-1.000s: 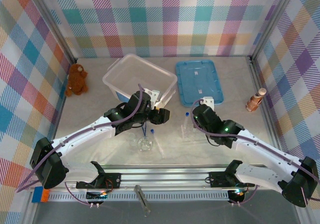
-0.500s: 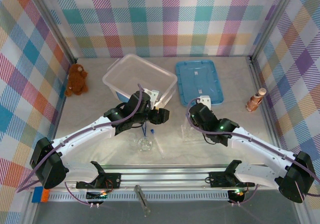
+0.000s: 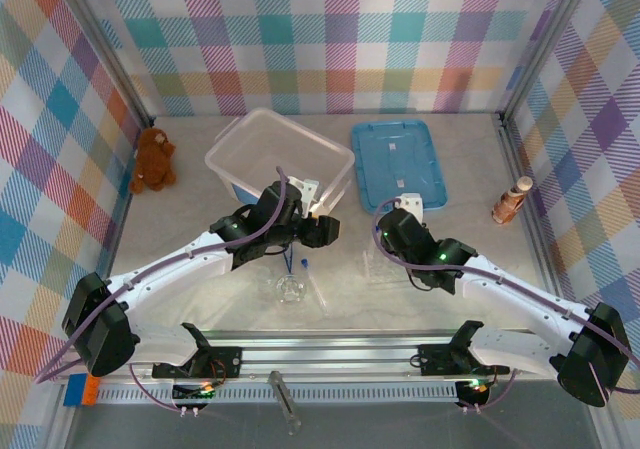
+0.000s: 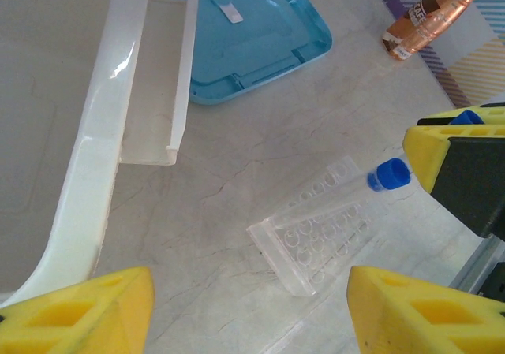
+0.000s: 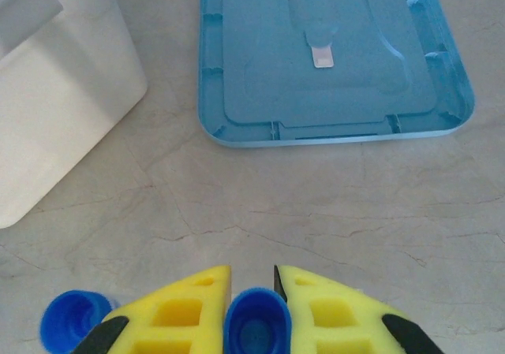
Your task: Organize the chemistry lab equipment
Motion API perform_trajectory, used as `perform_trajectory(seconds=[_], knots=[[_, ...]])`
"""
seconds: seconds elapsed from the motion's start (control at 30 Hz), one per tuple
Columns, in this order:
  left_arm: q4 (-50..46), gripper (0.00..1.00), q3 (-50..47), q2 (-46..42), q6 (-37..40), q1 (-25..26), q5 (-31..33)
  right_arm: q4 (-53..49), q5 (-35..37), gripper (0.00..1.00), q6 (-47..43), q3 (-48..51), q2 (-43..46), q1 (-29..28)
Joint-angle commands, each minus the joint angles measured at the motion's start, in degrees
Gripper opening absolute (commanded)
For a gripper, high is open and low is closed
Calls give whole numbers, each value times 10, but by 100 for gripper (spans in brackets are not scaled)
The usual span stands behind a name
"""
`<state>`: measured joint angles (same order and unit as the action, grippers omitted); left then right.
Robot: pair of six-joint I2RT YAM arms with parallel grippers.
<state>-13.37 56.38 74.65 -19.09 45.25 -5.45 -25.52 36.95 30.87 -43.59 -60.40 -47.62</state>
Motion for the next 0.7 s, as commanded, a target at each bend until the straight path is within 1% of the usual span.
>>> perform_trajectory(seconds=[0.0, 0.07, 0.17, 0.33, 0.43, 0.67], knots=[[16, 66, -6, 5, -10, -5, -10, -13, 12, 15, 5, 7, 10, -3], [18, 66, -7, 8, -10, -5, -12, -10, 10, 16, 5, 12, 12, -3], [21, 65, -6, 11, -13, -5, -15, -4, 8, 20, 4, 18, 15, -3], [21, 66, -8, 10, -13, -5, -14, 6, 7, 24, 5, 25, 24, -5], [20, 65, -14, 5, -13, -5, -12, 11, 1, 28, 5, 29, 32, -8], [24, 66, -26, -1, -14, -6, -9, 5, 5, 31, 9, 25, 38, -24]])
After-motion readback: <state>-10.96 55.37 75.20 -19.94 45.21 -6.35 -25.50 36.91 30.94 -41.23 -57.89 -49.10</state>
